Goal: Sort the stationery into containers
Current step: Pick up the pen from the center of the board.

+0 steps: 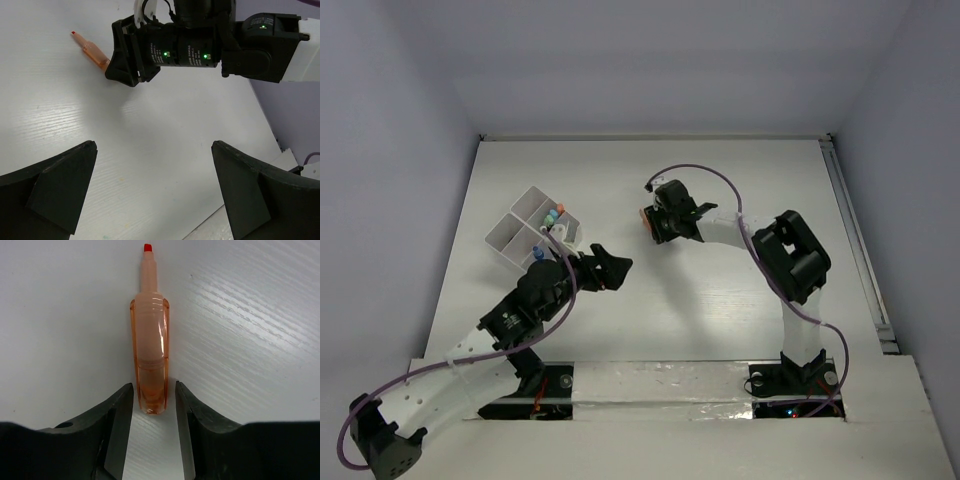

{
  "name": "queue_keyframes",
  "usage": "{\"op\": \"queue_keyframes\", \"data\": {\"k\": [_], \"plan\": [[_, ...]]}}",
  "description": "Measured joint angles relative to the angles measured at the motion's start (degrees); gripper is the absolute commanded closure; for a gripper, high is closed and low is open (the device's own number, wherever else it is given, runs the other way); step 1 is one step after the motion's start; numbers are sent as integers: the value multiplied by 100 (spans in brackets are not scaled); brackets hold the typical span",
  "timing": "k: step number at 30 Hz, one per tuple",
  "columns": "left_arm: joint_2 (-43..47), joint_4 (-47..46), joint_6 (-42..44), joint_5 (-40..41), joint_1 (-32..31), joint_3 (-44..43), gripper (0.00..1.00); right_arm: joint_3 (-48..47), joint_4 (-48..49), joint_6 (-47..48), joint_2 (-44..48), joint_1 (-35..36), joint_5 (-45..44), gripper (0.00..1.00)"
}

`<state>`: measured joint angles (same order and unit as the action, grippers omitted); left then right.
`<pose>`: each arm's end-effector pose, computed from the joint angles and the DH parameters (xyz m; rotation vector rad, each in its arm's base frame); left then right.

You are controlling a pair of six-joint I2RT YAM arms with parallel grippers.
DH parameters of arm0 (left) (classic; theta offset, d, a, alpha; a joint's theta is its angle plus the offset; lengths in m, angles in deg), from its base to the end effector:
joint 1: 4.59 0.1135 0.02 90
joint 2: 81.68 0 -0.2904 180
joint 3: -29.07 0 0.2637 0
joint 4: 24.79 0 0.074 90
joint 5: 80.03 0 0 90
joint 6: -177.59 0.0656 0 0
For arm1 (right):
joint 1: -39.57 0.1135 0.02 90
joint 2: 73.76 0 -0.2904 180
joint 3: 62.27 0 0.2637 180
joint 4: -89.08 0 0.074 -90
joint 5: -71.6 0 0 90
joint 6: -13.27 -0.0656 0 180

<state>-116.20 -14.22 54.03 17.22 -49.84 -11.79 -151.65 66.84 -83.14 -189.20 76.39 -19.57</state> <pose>0.1337 -0.1231 0.2969 0.0748 1.7292 -0.9341 0.3806 0.2833 0.1557 -0.6305 2.3560 0.3190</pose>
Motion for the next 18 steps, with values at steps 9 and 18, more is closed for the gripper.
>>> {"op": "queue_keyframes", "data": {"k": [9,18], "plan": [[7,-17,-90,74,0,98,1,13,212,-24,-44,-72,256,88],[-236,-243,-144,157,0,111,1,929,367,-330,929,-83,769,93]]}}
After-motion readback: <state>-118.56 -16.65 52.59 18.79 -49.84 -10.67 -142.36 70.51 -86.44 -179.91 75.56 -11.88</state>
